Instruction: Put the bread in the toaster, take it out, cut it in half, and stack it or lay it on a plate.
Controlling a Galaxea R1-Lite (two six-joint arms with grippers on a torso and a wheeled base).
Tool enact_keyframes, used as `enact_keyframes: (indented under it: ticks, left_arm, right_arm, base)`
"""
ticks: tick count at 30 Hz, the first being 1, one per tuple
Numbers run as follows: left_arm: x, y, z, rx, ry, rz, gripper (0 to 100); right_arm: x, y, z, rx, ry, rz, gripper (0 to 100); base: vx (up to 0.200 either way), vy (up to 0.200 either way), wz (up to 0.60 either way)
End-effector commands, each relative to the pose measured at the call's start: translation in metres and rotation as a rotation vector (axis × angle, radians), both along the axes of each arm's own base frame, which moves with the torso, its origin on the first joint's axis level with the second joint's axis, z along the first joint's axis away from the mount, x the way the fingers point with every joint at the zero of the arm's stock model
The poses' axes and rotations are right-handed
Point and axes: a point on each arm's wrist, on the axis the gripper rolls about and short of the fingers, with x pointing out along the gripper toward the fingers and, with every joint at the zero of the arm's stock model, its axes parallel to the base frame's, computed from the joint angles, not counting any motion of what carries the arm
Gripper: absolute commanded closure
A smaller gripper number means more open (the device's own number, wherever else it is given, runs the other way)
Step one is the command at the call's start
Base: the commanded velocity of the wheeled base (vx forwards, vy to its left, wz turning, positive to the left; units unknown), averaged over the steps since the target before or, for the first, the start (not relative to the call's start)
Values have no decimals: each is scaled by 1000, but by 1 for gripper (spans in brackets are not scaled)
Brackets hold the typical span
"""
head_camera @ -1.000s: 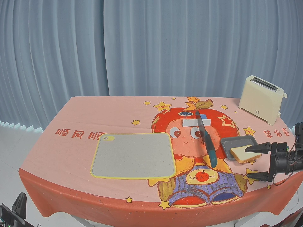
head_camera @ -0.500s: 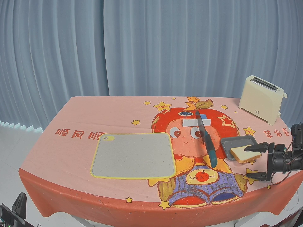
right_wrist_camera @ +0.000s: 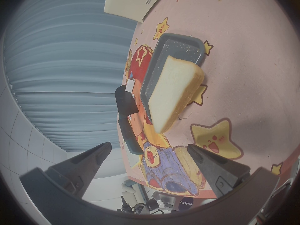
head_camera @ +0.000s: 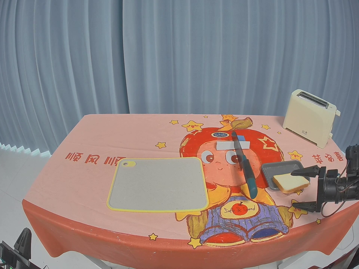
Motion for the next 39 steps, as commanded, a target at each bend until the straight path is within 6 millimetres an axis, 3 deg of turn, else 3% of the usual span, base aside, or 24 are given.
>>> enact_keyframes:
  ticks: [1,16,39]
  left_arm:
    - [1,0,-5,0,19,1,100]
    - [1,0,-5,0,19,1,100]
    - [1,0,-5,0,19,1,100]
  right_arm:
    - [2,-1,-1,1,4,-3,0]
    - [14,-9,-11,1,12,-45,0]
    - [29,-20,-4,66,-6,-145,0]
  base:
    - [0,0,0]
    - [0,0,0]
    - [0,0,0]
